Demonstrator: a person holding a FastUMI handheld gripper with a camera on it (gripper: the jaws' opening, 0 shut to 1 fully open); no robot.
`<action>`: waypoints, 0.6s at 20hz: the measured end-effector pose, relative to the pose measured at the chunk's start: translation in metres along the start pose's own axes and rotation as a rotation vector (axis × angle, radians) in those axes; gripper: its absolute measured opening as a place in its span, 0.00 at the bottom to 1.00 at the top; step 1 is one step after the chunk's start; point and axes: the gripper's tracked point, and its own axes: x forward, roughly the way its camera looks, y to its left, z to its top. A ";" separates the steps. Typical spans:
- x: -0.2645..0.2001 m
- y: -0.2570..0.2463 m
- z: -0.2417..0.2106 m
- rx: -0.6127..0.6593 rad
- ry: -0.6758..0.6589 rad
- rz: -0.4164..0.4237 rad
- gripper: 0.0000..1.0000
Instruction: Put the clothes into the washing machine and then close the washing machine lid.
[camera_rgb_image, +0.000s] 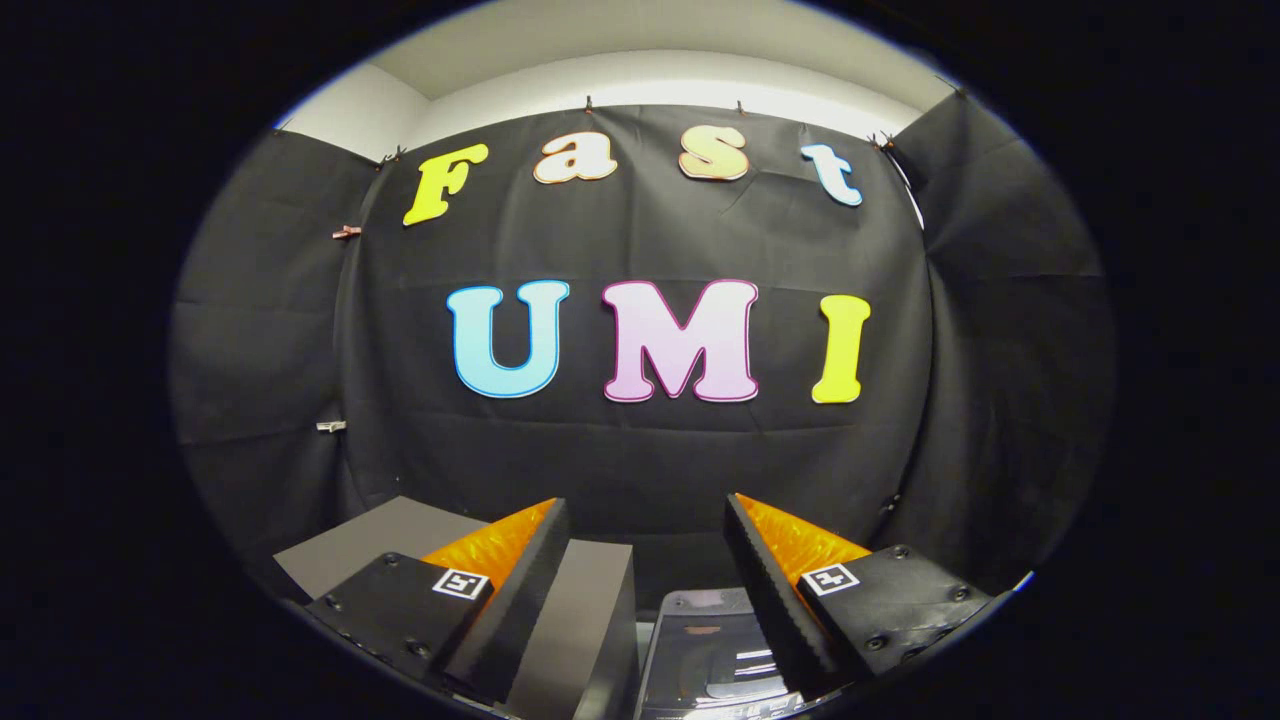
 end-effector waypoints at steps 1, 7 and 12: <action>-0.001 0.001 -0.004 0.004 0.014 0.001 0.98; -0.009 0.015 -0.014 -0.034 0.043 0.030 0.97; -0.012 0.028 -0.013 -0.051 0.039 0.058 0.97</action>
